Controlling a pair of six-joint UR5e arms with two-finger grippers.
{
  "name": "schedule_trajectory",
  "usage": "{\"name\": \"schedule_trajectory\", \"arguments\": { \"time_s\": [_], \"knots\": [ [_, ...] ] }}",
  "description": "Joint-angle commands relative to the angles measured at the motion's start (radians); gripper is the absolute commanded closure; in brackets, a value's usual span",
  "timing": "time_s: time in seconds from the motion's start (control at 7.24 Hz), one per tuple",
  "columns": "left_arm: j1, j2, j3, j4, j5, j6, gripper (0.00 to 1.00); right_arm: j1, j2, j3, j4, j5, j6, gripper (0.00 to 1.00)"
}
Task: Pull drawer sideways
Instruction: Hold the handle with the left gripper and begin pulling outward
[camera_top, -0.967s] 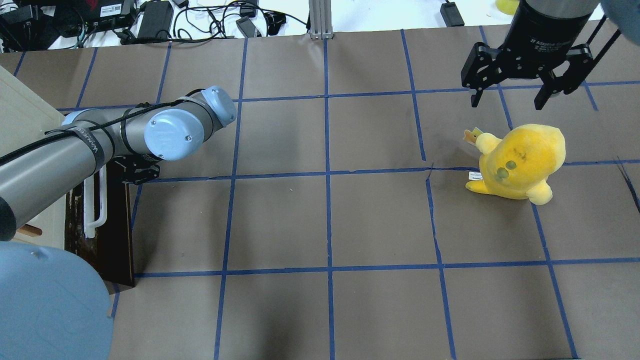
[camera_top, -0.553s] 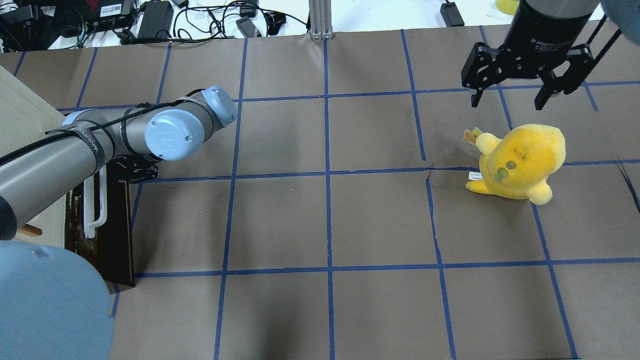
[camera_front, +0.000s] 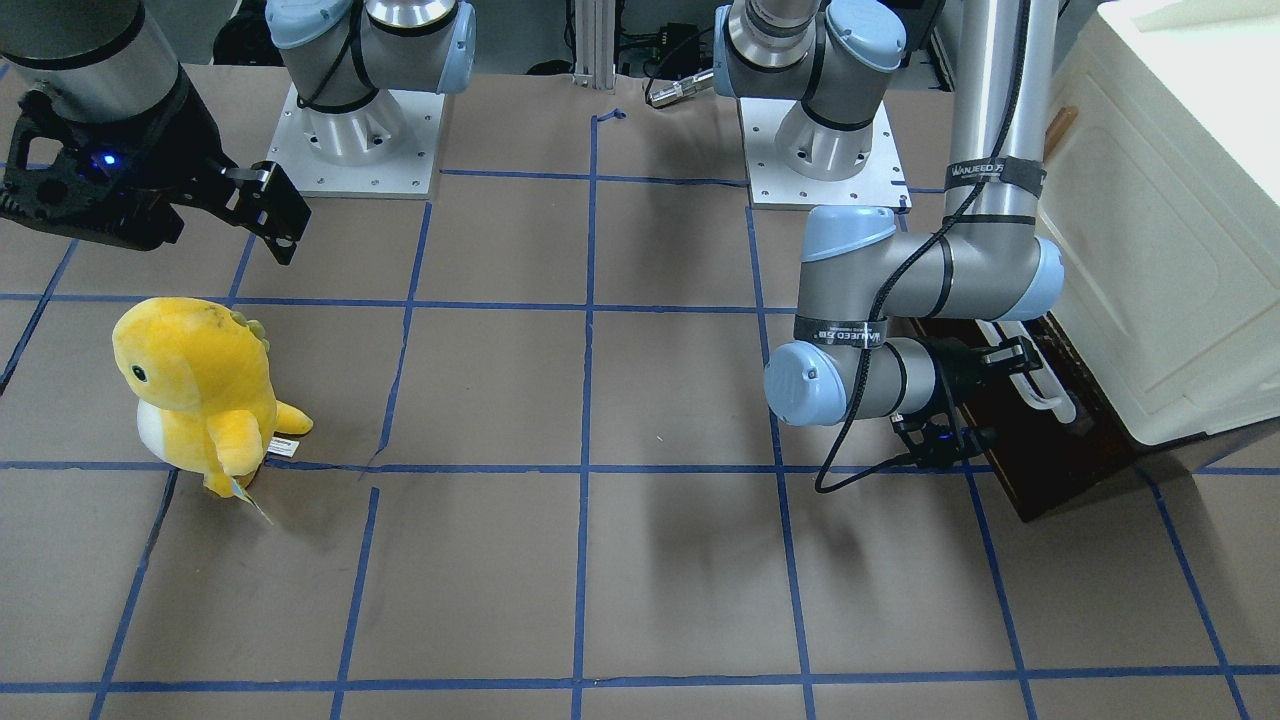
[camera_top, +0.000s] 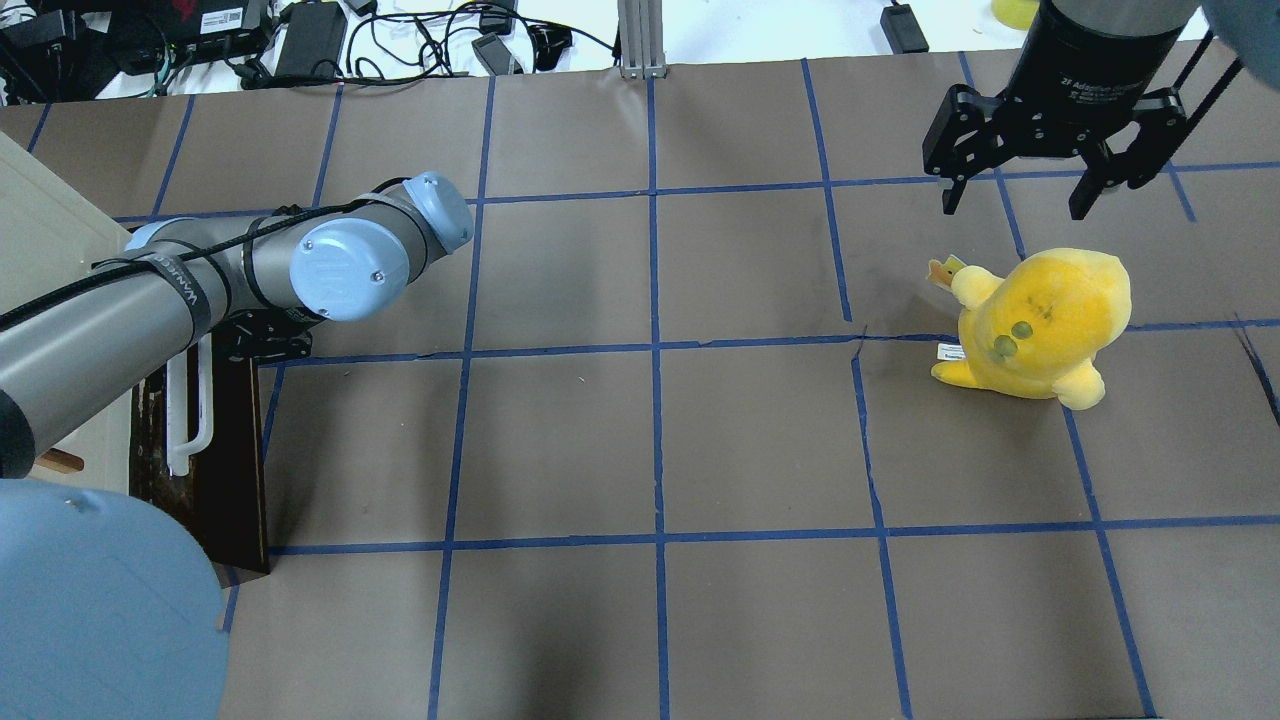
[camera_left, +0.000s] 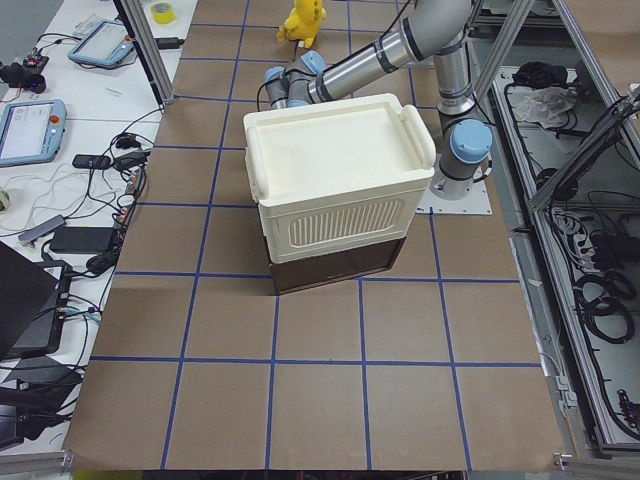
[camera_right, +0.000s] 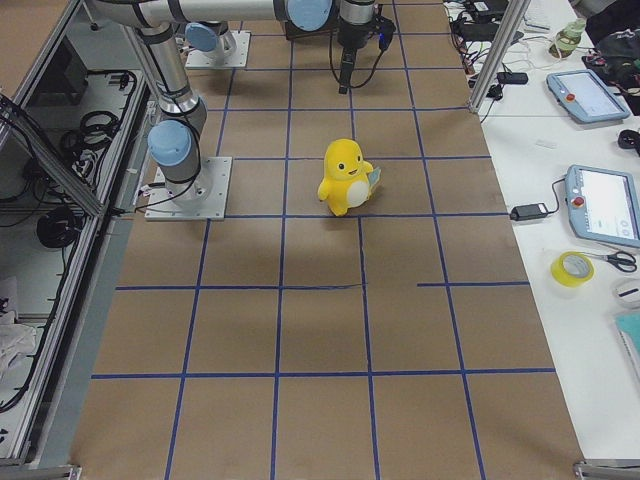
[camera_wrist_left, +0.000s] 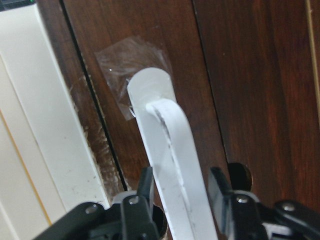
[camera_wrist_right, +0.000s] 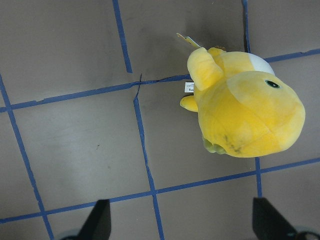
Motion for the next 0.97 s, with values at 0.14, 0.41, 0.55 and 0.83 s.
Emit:
{"name": "schedule_trajectory", "arguments": {
  "time_s": [0.14, 0.41, 0.55, 0.83],
  "knots": [
    [0.0, -0.002, 0.001, 0.002, -0.005, -0.003, 0.68, -0.001, 0.0, 0.0, 0.0, 0.0, 0.0, 0.0],
    [0.0, -0.002, 0.001, 0.002, -0.005, -0.003, 0.7, 0.001, 0.0, 0.0, 0.0, 0.0, 0.0, 0.0],
    [0.0, -0.002, 0.002, 0.002, -0.005, -0.003, 0.72, -0.001, 0.0, 0.0, 0.0, 0.0, 0.0, 0.0],
    [0.0, -0.004, 0.002, 0.002, -0.006, 0.0, 0.77, 0.001, 0.0, 0.0, 0.0, 0.0, 0.0, 0.0]
  ]
}}
